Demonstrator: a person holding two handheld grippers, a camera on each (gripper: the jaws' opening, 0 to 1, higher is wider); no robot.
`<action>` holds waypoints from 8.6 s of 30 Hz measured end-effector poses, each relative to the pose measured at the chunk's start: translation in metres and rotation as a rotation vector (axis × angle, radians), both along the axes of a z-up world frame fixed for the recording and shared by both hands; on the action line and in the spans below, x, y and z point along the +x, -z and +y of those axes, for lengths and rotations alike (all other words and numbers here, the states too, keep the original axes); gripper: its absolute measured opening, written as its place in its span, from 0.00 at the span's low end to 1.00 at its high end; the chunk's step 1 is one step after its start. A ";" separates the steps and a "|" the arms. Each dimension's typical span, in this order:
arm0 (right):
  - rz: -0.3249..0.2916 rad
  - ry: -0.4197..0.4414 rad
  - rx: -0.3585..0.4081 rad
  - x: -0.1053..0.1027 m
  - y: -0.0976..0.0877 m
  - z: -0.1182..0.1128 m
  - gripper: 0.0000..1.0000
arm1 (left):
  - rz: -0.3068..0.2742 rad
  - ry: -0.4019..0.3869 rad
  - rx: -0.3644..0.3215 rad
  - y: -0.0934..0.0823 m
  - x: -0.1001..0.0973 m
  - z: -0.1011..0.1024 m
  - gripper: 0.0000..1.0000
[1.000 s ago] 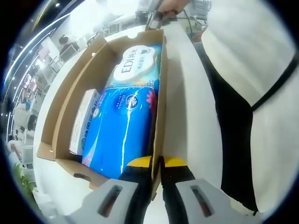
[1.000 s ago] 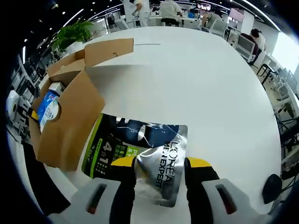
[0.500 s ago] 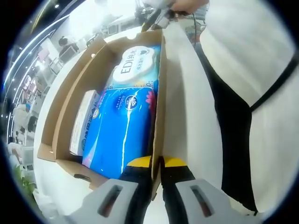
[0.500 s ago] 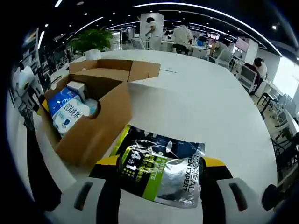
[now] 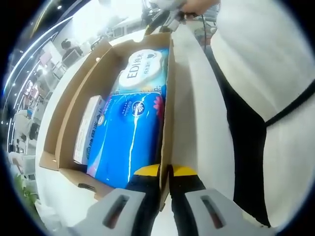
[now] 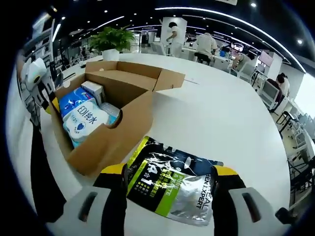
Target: Operate the shoe box by opening the lid, removing the specified soft item, and placing it in the target area until the item is outside and the box remains undamaged.
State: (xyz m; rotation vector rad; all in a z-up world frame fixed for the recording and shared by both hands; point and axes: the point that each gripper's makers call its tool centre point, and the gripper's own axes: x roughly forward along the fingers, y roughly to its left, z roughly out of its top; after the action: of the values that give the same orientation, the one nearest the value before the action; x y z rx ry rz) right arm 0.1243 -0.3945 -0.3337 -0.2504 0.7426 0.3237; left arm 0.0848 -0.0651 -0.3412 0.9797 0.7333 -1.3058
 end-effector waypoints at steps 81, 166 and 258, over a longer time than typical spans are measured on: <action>-0.096 0.375 0.348 0.001 -0.041 -0.043 0.64 | 0.045 -0.028 0.039 0.003 0.000 0.002 0.05; -0.014 -0.374 -0.032 0.009 -0.103 0.120 0.50 | 0.002 0.019 0.056 0.004 0.001 0.003 0.06; 0.459 -1.017 -0.354 -0.008 0.010 0.173 0.58 | 0.013 0.050 0.068 0.004 -0.008 0.004 0.03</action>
State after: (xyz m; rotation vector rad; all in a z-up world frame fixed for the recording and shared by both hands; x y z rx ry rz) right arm 0.1165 -0.2212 -0.3437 -0.9152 1.0857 1.2461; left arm 0.0772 -0.0613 -0.3447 1.0510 0.7719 -1.3384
